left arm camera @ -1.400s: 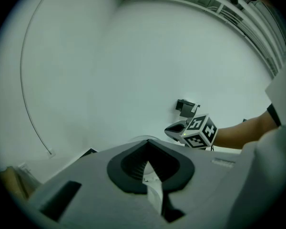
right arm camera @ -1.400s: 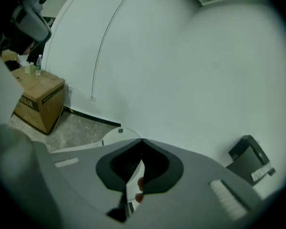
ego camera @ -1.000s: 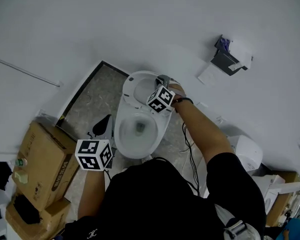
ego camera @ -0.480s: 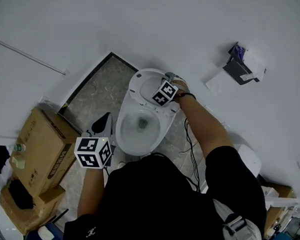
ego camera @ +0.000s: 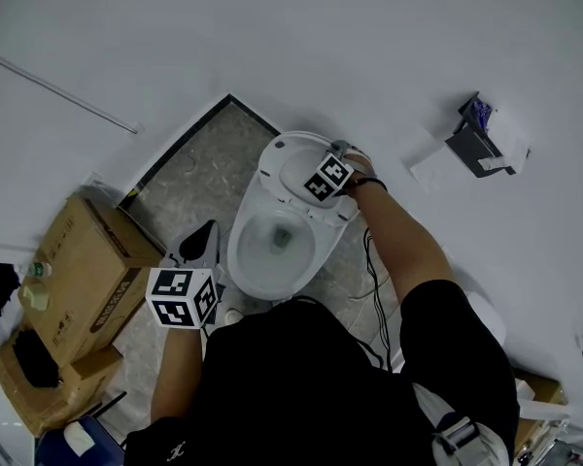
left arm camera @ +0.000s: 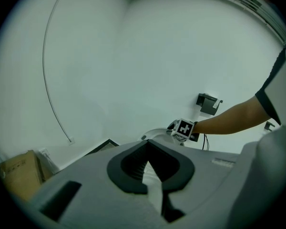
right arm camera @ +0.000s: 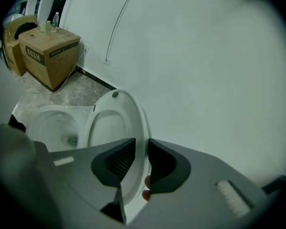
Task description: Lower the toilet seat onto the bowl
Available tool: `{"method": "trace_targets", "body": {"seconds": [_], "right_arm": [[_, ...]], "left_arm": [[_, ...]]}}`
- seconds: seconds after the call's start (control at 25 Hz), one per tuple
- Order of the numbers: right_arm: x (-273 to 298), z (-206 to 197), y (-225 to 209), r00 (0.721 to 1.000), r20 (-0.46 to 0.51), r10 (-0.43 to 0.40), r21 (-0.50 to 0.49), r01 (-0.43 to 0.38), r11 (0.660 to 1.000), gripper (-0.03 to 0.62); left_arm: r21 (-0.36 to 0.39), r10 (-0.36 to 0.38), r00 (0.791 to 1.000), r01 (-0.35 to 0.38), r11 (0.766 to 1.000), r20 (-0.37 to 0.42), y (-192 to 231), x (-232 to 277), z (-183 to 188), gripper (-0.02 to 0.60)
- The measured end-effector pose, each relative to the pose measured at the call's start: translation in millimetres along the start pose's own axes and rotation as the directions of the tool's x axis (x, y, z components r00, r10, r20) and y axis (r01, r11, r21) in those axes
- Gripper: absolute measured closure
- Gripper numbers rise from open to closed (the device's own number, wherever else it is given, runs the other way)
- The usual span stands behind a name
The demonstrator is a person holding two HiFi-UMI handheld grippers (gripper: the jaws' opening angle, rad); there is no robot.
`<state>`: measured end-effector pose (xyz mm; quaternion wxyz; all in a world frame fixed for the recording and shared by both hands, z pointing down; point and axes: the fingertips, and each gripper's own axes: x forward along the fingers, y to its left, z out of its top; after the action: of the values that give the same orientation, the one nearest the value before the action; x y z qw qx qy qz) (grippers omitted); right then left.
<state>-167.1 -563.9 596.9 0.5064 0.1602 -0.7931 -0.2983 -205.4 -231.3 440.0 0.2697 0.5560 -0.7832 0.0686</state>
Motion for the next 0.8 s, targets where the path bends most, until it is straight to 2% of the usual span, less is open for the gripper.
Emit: {"method": "trace_targets", "body": {"seconds": [0.4, 0.8], "right_arm": [[-8, 4, 4, 1.0, 0.007, 0.004, 0.03, -0.005, 1.0, 0.516], [-51, 15, 41, 0.998, 0.055, 0.015, 0.04, -0.017, 0.999, 0.533]], "left_arm": [[-0.002, 0.012, 1.0, -0.012, 1.0, 0.004, -1, -10, -6, 0.572], [0.015, -0.036, 0.999, 0.035, 0.999, 0.004, -3, -27, -13, 0.572]]}}
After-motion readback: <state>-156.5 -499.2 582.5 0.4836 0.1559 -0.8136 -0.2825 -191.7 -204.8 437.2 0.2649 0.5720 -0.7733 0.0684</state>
